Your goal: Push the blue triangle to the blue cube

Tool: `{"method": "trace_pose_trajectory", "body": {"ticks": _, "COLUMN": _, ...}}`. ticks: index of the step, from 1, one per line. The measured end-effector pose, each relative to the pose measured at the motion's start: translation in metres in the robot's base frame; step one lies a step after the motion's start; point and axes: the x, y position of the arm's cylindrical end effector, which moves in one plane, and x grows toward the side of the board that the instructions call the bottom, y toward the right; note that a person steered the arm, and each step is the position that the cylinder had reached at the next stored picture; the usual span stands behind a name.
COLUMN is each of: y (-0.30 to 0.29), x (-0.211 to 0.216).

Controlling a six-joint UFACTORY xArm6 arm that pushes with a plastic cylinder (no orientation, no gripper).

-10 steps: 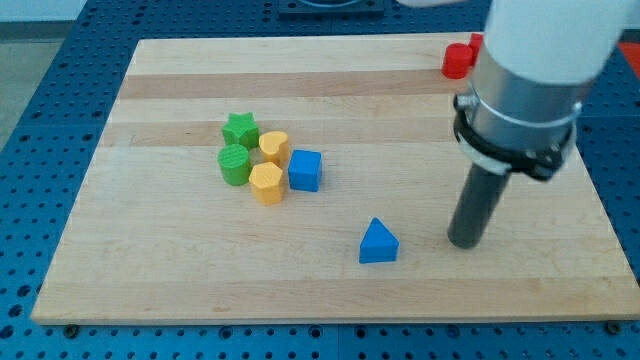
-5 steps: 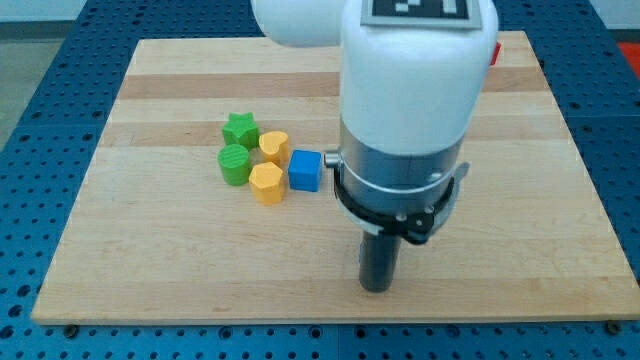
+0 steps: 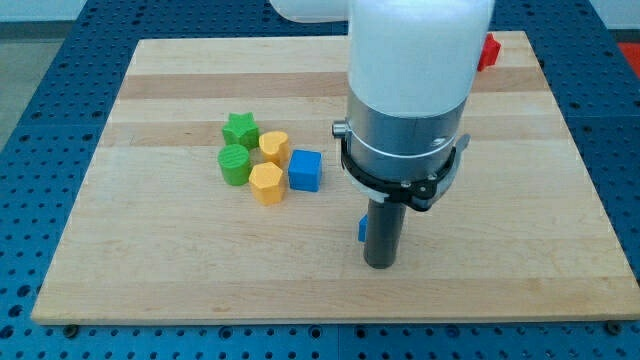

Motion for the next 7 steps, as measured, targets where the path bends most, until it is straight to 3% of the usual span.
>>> {"method": "trace_pose_trajectory", "body": {"ticks": 7, "y": 0.006, "x": -0.102}}
